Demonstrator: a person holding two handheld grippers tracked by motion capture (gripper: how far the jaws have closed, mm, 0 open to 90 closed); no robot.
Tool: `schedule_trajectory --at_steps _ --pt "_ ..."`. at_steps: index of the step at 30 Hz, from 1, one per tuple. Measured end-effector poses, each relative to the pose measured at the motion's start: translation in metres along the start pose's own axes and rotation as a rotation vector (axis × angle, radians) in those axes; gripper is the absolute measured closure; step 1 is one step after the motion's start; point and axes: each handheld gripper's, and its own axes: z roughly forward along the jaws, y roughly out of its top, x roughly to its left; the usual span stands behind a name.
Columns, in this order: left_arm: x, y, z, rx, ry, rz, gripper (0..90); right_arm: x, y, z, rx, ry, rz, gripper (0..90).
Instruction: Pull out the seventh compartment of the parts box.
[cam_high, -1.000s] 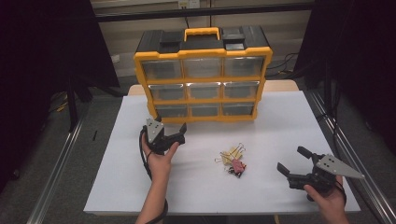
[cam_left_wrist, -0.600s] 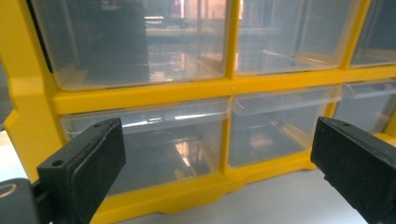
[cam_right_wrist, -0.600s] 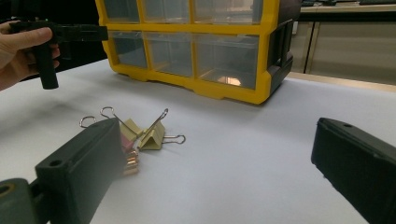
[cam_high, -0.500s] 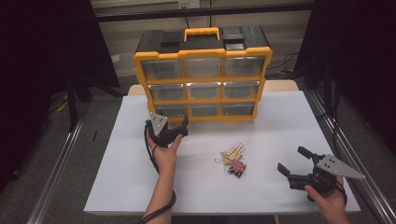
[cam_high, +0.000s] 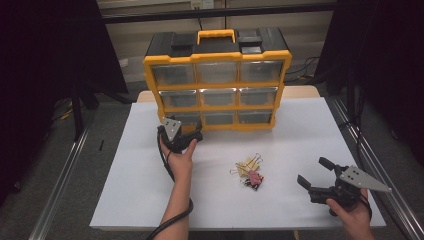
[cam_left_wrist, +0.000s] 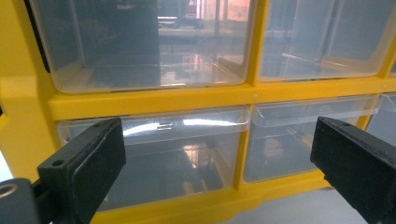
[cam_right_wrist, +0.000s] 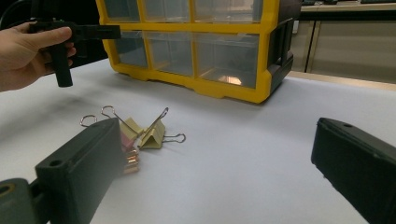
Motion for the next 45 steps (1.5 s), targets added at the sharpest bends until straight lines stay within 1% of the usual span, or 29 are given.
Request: schedule_trajectory --at_steps 1,2,3,5,9,12,16,18,19,21,22,23,24,26,28,30,31,32,33,34,36,37,38,39,41,42,43,44,45 --pt "0.001 0.0 0.001 -0.004 -0.003 0.001 3.3 0.0 0.0 0.0 -0.001 -0.001 0.002 1.6" --pt "0.0 0.0 0.002 0.005 0.015 -0.001 3.3 0.0 0.0 0.0 -0.003 -0.003 0.006 1.6" --pt "0.0 -0.001 0.004 -0.007 0.006 -0.007 3.4 0.0 0.0 0.0 -0.002 0.0 0.001 1.6" --pt "0.0 -0.001 0.007 -0.004 0.006 -0.001 3.3 0.0 -0.001 0.0 0.003 0.002 0.004 1.6" --pt "0.001 -0.001 0.01 -0.014 0.016 -0.023 3.5 0.0 -0.001 0.0 0.003 0.006 0.0 1.6" --pt "0.001 -0.001 0.01 -0.013 0.04 -0.059 3.6 0.0 -0.001 0.0 0.004 0.005 0.001 1.7" --pt "0.002 -0.002 0.01 -0.044 0.051 -0.131 4.2 0.0 -0.001 0.0 0.003 0.003 0.003 1.7" --pt "0.003 -0.002 0.009 -0.036 0.055 -0.152 4.5 0.0 -0.001 0.0 0.005 0.005 0.0 1.7" --pt "0.003 -0.002 0.01 -0.054 0.06 -0.17 4.7 0.0 -0.001 0.0 0.004 0.006 -0.001 1.7" --pt "0.004 -0.003 0.009 -0.061 0.059 -0.224 4.7 0.0 -0.001 0.0 0.004 0.007 0.001 1.9" --pt "0.005 -0.004 0.009 -0.064 0.059 -0.265 4.7 0.001 -0.001 0.001 0.003 0.006 0.006 1.9" --pt "0.006 -0.005 0.009 -0.062 0.072 -0.283 4.9 0.001 -0.001 0.001 0.004 0.007 0.005 1.9" --pt "0.006 -0.005 0.009 -0.072 0.079 -0.323 5.8 0.001 -0.001 0.001 0.006 0.011 0.001 1.9" --pt "0.007 -0.006 0.008 -0.07 0.085 -0.344 6.1 0.001 -0.001 0.001 0.008 0.011 0.001 2.0" --pt "0.007 -0.008 0.01 -0.09 0.07 -0.4 7.9 0.001 -0.002 0.002 0.014 0.017 0.0 2.1" --pt "0.007 -0.009 0.009 -0.103 0.087 -0.453 10.0 0.001 -0.002 0.001 0.017 0.022 -0.004 2.1" --pt "0.007 -0.01 0.009 -0.119 0.093 -0.505 11.0 0.001 -0.001 0.001 0.017 0.022 -0.005 2.1" --pt "0.007 -0.011 0.009 -0.113 0.107 -0.531 12.8 0.001 -0.001 0.001 0.016 0.02 -0.003 2.1" --pt "0.008 -0.013 0.008 -0.105 0.104 -0.552 12.9 0.001 -0.001 0.002 0.016 0.019 -0.003 2.1" --pt "0.008 -0.014 0.009 -0.117 0.116 -0.6 14.9 0.001 -0.001 0.002 0.017 0.024 -0.007 2.2" --pt "0.009 -0.016 0.008 -0.105 0.124 -0.628 16.7 0.001 -0.001 0.002 0.016 0.022 -0.006 2.1" --pt "0.009 -0.018 0.008 -0.111 0.131 -0.668 16.7 0.001 -0.001 0.002 0.017 0.022 -0.007 2.2" --pt "0.01 -0.02 0.008 -0.111 0.118 -0.68 17.3 0.001 -0.001 0.002 0.017 0.023 -0.005 2.1" --pt "0.01 -0.022 0.008 -0.116 0.107 -0.732 21.3 0.001 -0.001 0.001 0.018 0.026 -0.006 2.2" --pt "0.01 -0.026 0.009 -0.129 0.105 -0.801 23.7 0.001 -0.001 0.002 0.015 0.025 -0.006 2.2" --pt "0.011 -0.028 0.009 -0.14 0.115 -0.804 24.6 0.001 -0.001 0.002 0.014 0.023 -0.002 2.2" --pt "0.009 -0.028 0.01 -0.167 0.138 -0.86 26.9 0.001 -0.001 0.002 0.014 0.023 -0.004 2.2" --pt "0.009 -0.029 0.01 -0.188 0.13 -0.879 31.0 0.001 -0.001 0.002 0.014 0.023 -0.002 2.2" --pt "0.007 -0.028 0.011 -0.208 0.14 -0.912 33.4 0.001 -0.001 0.002 0.014 0.024 -0.002 2.2"
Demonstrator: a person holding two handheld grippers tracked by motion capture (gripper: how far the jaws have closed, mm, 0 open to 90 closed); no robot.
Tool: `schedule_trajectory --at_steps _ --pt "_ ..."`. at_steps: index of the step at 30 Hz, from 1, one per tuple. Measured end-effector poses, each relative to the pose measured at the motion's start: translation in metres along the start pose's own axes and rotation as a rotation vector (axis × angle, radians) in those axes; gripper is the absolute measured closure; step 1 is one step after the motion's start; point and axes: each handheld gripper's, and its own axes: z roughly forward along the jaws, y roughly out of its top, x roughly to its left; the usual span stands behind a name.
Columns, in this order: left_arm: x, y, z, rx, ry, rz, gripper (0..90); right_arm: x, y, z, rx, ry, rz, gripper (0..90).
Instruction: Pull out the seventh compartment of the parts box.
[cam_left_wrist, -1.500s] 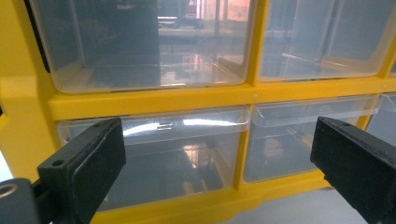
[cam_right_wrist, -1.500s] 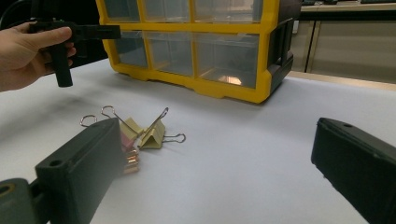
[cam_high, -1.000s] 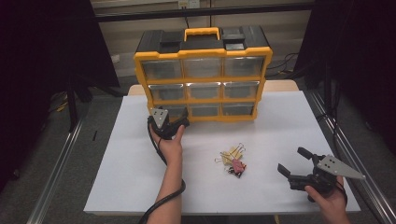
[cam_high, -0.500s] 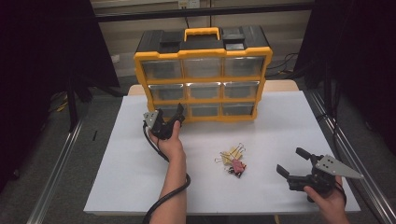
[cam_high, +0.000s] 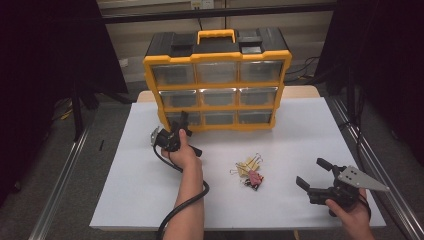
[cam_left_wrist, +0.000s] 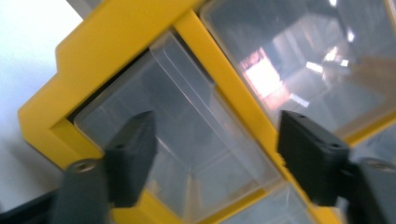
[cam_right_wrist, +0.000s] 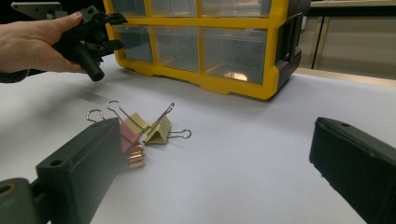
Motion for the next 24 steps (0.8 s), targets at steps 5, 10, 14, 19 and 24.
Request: schedule_trajectory --at_steps 5,10,14,19,24 --pt "-0.004 -0.001 0.001 -0.027 -0.01 -0.048 48.3 0.0 0.0 0.0 0.002 0.002 -0.001 2.4" --pt "-0.009 -0.001 0.004 -0.04 0.003 -0.133 51.6 0.0 0.0 0.0 0.003 0.004 -0.002 2.6" --pt "-0.012 -0.002 0.005 -0.046 -0.004 -0.204 59.3 0.0 0.0 0.001 0.002 0.004 0.002 2.7" --pt "-0.013 -0.004 0.003 -0.069 -0.004 -0.273 67.1 0.0 0.0 0.002 0.001 0.008 -0.007 2.7" --pt "-0.01 -0.004 -0.004 -0.035 0.002 -0.225 69.5 0.001 0.0 0.002 0.003 0.007 -0.005 2.7"
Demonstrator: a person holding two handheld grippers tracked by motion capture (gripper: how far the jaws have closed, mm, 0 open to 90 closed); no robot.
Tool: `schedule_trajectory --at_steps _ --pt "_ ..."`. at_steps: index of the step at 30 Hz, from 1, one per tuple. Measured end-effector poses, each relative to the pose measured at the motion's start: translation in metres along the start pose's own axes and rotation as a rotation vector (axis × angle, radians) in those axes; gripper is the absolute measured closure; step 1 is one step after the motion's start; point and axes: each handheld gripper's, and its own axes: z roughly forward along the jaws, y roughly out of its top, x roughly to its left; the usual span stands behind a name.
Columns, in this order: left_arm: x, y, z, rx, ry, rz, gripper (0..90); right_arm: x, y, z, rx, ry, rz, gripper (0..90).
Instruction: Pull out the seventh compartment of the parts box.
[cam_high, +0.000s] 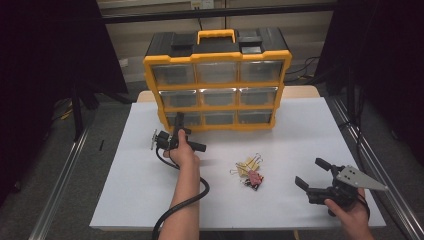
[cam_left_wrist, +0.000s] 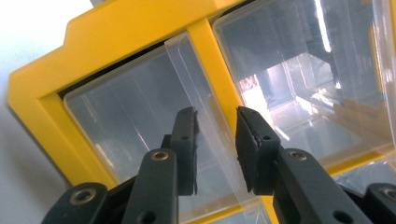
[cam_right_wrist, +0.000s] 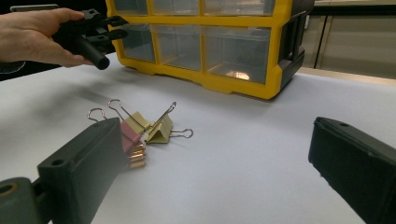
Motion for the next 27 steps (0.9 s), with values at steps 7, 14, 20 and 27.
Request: schedule_trajectory --at_steps 7,14,20,27 --pt "0.001 0.001 -0.009 0.017 -0.008 -0.012 71.1 0.0 0.0 0.0 -0.002 -0.002 0.001 2.7" --pt "0.002 0.002 -0.019 0.007 -0.018 -0.014 71.8 0.001 0.0 0.0 0.0 0.0 -0.001 2.7" --pt "0.005 0.002 -0.029 0.015 -0.03 0.02 72.5 0.001 0.0 0.001 0.001 0.002 -0.001 2.5" --pt "0.004 0.002 -0.037 0.011 -0.026 -0.027 74.3 0.002 0.0 0.001 -0.001 -0.001 -0.001 2.4"
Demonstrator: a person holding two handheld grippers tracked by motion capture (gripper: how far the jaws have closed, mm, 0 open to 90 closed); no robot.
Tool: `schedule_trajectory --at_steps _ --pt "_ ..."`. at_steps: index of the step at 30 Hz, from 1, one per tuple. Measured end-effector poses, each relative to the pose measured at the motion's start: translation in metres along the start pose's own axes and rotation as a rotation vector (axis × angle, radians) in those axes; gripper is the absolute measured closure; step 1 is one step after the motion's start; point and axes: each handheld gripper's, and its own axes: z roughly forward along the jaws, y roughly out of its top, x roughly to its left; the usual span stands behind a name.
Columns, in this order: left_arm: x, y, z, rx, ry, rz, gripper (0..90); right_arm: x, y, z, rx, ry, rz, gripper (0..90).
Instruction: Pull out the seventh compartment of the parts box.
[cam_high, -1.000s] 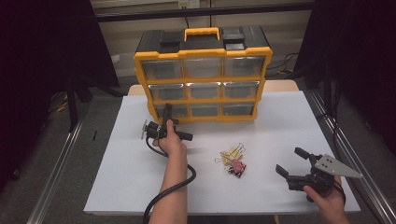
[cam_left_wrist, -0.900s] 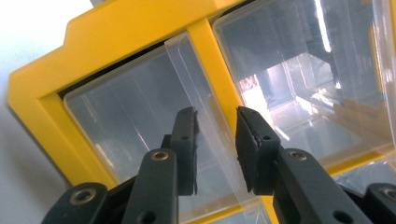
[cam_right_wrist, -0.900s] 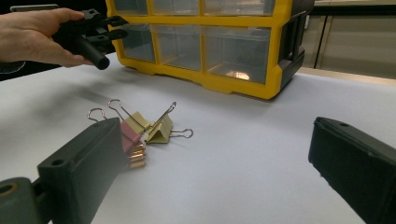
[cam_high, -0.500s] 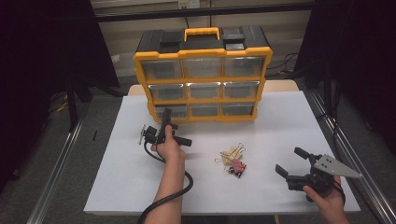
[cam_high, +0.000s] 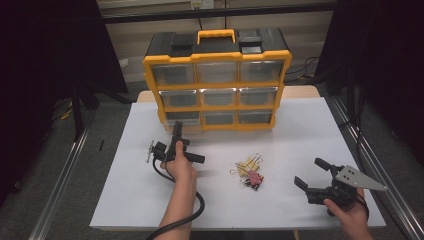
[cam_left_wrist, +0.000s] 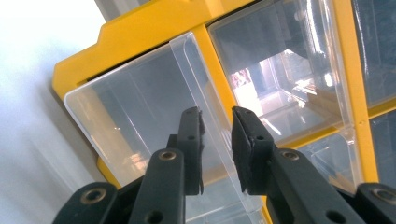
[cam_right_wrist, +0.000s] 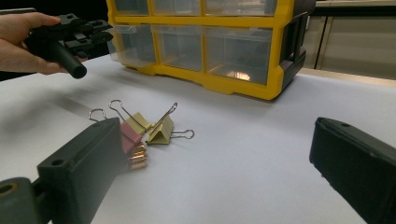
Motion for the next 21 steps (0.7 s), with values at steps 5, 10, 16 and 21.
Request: schedule_trajectory --at_steps 5,10,16,21 --pt "0.004 0.001 -0.006 0.023 -0.015 0.053 74.6 0.001 0.0 0.001 0.001 0.0 -0.002 2.4" --pt "0.005 0.002 -0.012 0.034 -0.028 0.044 75.2 0.001 0.0 0.001 0.002 0.004 -0.006 2.4" --pt "0.004 0.002 -0.014 0.017 -0.035 0.03 75.9 0.001 0.001 0.0 0.0 -0.001 0.0 2.4" --pt "0.005 0.003 -0.019 0.024 -0.04 0.05 76.1 0.001 0.001 0.0 -0.001 -0.001 -0.005 2.4"
